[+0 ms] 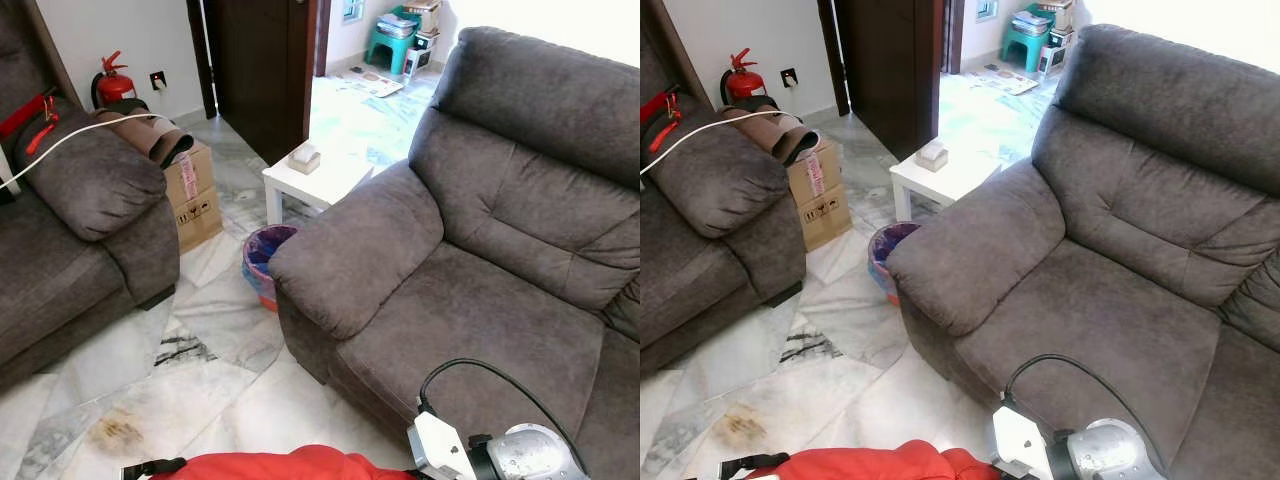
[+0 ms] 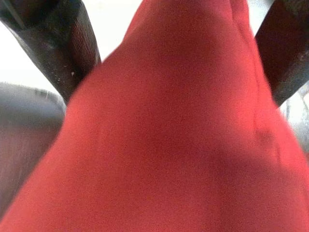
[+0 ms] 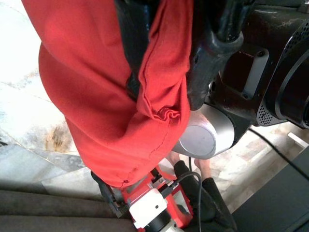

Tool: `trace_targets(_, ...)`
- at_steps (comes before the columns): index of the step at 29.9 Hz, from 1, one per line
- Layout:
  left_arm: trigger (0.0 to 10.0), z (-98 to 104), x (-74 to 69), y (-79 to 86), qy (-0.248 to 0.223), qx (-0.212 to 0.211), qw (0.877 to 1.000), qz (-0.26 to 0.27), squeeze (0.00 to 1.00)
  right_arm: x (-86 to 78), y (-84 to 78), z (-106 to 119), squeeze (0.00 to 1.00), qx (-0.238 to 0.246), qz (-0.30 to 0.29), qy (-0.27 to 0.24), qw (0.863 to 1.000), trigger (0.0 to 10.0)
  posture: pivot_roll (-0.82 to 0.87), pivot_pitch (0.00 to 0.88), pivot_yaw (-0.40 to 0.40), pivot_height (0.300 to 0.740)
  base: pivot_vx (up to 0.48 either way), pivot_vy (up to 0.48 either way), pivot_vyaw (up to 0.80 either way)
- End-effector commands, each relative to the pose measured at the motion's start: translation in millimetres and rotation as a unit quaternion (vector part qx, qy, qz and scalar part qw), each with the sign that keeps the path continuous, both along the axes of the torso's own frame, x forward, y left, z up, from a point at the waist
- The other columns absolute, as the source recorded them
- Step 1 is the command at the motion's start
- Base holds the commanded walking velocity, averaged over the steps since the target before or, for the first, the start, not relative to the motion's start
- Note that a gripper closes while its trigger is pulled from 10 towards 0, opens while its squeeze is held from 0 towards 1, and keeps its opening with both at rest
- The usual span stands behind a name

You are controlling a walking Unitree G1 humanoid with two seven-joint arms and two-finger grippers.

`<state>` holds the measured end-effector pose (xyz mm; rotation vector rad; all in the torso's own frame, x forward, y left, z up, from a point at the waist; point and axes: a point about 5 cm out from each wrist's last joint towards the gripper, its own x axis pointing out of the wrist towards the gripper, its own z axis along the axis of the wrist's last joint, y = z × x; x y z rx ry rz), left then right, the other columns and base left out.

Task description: Move the pillow to the sofa from floor

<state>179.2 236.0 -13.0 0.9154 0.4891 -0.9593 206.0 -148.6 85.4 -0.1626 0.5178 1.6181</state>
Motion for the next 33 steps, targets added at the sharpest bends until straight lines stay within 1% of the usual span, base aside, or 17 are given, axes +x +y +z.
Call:
trace_targets(1,10.0,-1,-2.0,-2.9,0.003,-0.01,1.0,-0.003,0.0,1.2,10.8,19,0.0,0.046,0.031,-0.03,0.998,10.0,0.06,0.126,-0.065,0.74,0.0,0.0,0.0)
trace_targets(5,10.0,-2,-1.7,-5.0,0.003,-0.01,1.0,-0.011,0.0,1.2,11.8,20,0.0,0.047,0.033,-0.03,0.998,10.0,0.06,0.126,-0.065,0.74,0.0,0.0,0.0)
trace_targets(6,10.0,0,2.5,-8.9,-0.009,-0.022,1.0,-0.01,0.0,1.1,12.3,21,0.0,0.048,0.033,-0.03,0.998,10.0,0.05,0.126,-0.066,0.74,0.0,0.0,0.0)
trace_targets(8,10.0,1,3.7,-9.8,-0.012,-0.025,1.0,-0.009,0.0,1.1,12.3,21,0.0,0.049,0.034,-0.031,0.998,10.0,0.05,0.127,-0.067,0.74,0.0,0.0,0.0)
trace_targets(9,8.3,1,4.5,-10.1,-0.013,-0.026,1.0,-0.009,0.0,1.0,12.3,21,0.0,0.049,0.034,-0.03,0.998,10.0,0.05,0.127,-0.066,0.74,0.0,0.0,0.0)
trace_targets(10,4.6,1,4.7,-10.1,-0.013,-0.026,1.0,-0.009,0.0,0.9,12.3,21,0.0,0.048,0.034,-0.03,0.998,10.0,0.05,0.127,-0.066,0.74,0.0,0.0,0.0)
trace_targets(11,4.6,1,4.7,-10.1,-0.013,-0.026,1.0,-0.009,0.0,0.9,12.3,21,0.0,0.048,0.034,-0.03,0.998,10.0,0.05,0.127,-0.066,0.74,0.0,0.0,0.0)
trace_targets(12,0.0,2,4.7,-11.9,-0.012,-0.035,0.999,-0.012,0.0,0.4,12.2,21,0.0,0.048,0.033,-0.029,0.998,10.0,0.05,0.128,-0.067,0.74,0.0,0.0,0.0)
trace_targets(17,0.0,3,4.8,-14.4,-0.013,-0.045,0.999,-0.011,0.0,0.3,12.2,21,0.0,0.049,0.032,-0.028,0.998,10.0,0.05,0.13,-0.067,0.74,0.0,0.0,0.0)
trace_targets(18,0.0,2,4.3,-15.6,-0.004,-0.051,0.999,-0.006,0.0,0.5,12.4,20,0.0,0.05,0.031,-0.029,0.998,10.0,0.06,0.129,-0.066,0.74,0.0,0.0,0.0)
trace_targets(26,0.0,1,4.9,-15.5,0.003,-0.049,0.999,-0.003,0.0,1.7,13.8,18,0.0,0.05,0.028,-0.029,0.998,10.0,0.06,0.129,-0.062,0.74,0.0,0.0,0.0)
trace_targets(33,0.0,4,7.5,-18.1,0.002,-0.058,0.998,-0.005,0.0,1.5,15.2,16,0.0,0.052,0.024,-0.027,0.998,10.0,0.06,0.121,-0.057,0.74,0.0,0.0,0.0)
